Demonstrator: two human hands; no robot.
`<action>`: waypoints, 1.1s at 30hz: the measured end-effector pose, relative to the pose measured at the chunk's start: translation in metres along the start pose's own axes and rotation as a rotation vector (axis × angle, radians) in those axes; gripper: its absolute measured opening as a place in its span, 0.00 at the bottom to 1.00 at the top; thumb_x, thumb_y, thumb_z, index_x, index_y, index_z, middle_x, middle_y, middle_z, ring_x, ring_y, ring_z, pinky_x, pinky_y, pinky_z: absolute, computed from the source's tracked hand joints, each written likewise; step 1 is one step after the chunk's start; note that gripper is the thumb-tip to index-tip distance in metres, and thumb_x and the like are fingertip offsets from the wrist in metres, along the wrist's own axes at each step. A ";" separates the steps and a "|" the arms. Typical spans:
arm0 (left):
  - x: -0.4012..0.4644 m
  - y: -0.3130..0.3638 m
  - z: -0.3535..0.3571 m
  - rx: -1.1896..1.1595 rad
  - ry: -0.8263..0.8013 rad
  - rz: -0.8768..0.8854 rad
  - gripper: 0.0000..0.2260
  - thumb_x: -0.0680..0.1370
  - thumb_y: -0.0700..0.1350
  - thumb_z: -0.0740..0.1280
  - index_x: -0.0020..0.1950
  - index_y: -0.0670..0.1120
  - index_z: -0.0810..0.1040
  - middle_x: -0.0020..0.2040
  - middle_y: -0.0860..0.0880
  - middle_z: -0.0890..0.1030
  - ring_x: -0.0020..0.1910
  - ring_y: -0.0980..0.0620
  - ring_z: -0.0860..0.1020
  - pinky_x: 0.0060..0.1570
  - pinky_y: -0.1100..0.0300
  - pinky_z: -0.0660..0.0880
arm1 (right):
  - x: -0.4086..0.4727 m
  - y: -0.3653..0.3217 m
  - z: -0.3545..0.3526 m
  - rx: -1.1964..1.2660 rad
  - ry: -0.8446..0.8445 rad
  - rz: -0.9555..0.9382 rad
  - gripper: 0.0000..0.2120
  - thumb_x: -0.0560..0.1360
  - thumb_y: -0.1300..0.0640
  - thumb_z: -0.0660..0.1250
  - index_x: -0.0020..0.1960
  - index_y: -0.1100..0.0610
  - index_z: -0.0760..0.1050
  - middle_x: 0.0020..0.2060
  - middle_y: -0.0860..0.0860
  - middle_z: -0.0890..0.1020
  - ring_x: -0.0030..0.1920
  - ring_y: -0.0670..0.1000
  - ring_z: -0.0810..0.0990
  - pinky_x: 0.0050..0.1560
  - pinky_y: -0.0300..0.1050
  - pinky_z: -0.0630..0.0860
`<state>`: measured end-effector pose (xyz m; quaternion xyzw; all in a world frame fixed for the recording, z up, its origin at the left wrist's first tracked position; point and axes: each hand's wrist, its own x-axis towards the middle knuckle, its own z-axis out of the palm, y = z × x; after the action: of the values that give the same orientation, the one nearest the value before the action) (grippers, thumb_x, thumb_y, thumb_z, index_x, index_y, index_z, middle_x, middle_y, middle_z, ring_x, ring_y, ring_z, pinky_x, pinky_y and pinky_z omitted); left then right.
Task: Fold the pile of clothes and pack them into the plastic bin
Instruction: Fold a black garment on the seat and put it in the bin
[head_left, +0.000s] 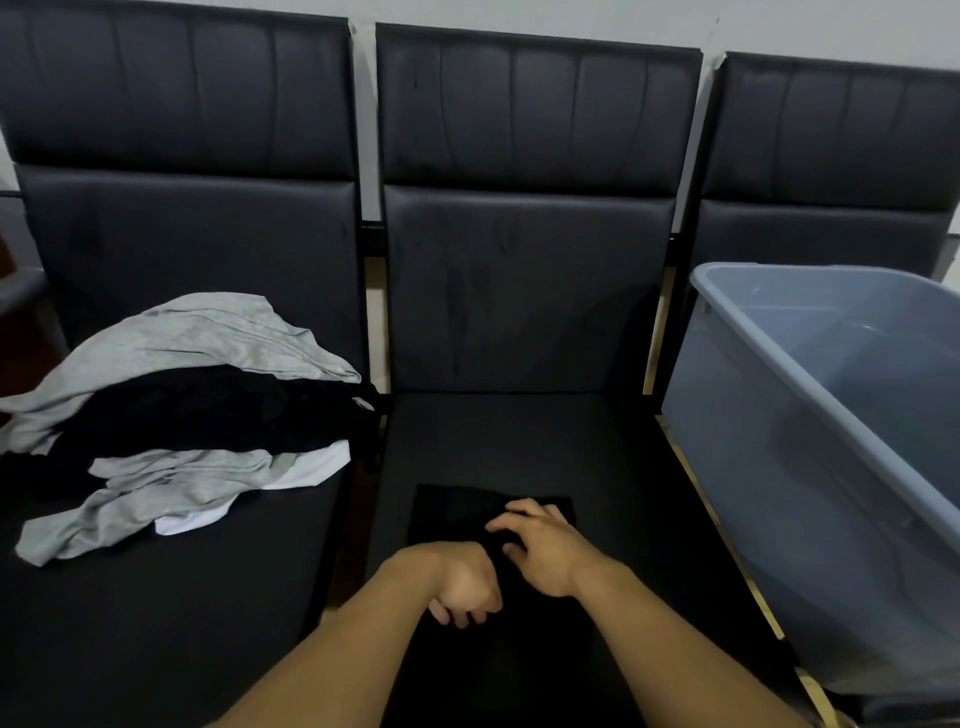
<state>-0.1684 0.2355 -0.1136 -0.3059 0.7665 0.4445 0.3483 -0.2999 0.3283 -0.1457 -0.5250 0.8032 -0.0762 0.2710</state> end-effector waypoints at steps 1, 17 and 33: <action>0.002 -0.004 -0.001 0.041 0.073 0.003 0.14 0.82 0.44 0.64 0.67 0.44 0.78 0.61 0.45 0.81 0.53 0.51 0.79 0.52 0.59 0.77 | -0.001 -0.003 -0.001 -0.016 -0.020 0.032 0.20 0.84 0.49 0.58 0.76 0.40 0.66 0.77 0.47 0.60 0.75 0.53 0.58 0.76 0.50 0.62; 0.023 -0.033 -0.020 -0.220 0.652 -0.326 0.39 0.78 0.66 0.61 0.78 0.39 0.60 0.74 0.39 0.66 0.70 0.40 0.70 0.65 0.49 0.72 | -0.010 0.012 -0.024 0.433 0.020 0.698 0.29 0.78 0.38 0.64 0.70 0.57 0.70 0.57 0.54 0.79 0.53 0.54 0.81 0.56 0.52 0.82; 0.025 0.005 -0.002 -0.272 0.825 0.027 0.15 0.81 0.50 0.66 0.64 0.45 0.72 0.61 0.45 0.78 0.57 0.47 0.78 0.54 0.55 0.76 | -0.021 -0.017 -0.019 0.417 0.397 0.525 0.21 0.79 0.44 0.67 0.69 0.50 0.72 0.61 0.52 0.80 0.60 0.55 0.80 0.56 0.49 0.78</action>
<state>-0.1874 0.2319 -0.1310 -0.4909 0.7799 0.3866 -0.0365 -0.2901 0.3363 -0.1153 -0.2102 0.9144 -0.2658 0.2215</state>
